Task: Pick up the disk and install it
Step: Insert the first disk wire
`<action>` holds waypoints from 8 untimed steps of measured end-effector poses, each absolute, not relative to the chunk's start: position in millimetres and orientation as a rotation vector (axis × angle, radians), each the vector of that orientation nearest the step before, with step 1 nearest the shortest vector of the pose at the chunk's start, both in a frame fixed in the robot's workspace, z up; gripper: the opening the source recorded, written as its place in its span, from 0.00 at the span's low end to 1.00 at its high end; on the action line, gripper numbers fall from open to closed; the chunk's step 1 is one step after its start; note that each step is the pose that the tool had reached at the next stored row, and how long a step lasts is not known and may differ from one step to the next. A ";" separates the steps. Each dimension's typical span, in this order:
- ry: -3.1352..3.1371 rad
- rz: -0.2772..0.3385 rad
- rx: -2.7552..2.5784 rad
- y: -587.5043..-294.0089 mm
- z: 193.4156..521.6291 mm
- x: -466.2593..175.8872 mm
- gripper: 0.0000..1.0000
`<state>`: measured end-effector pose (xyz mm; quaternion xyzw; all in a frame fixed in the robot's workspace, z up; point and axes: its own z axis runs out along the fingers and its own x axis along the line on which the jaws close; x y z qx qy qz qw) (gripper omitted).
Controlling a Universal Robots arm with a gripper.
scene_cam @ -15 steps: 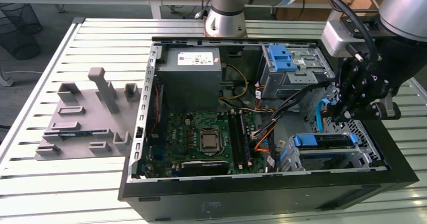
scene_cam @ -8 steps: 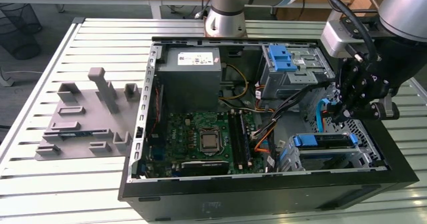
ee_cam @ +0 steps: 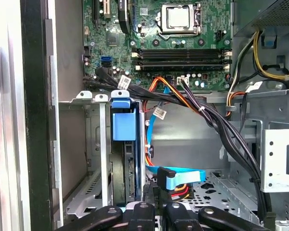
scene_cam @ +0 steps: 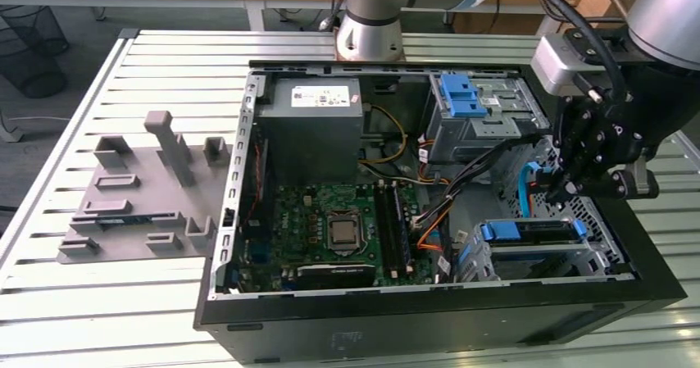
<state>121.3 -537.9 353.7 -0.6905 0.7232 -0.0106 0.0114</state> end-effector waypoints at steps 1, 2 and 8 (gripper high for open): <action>2.260 -0.026 -2.157 -538.0 353.5 121.9 0.16; 2.263 -0.017 -2.161 -538.2 353.4 122.8 0.16; 2.273 -0.001 -2.167 -542.0 352.0 126.6 0.16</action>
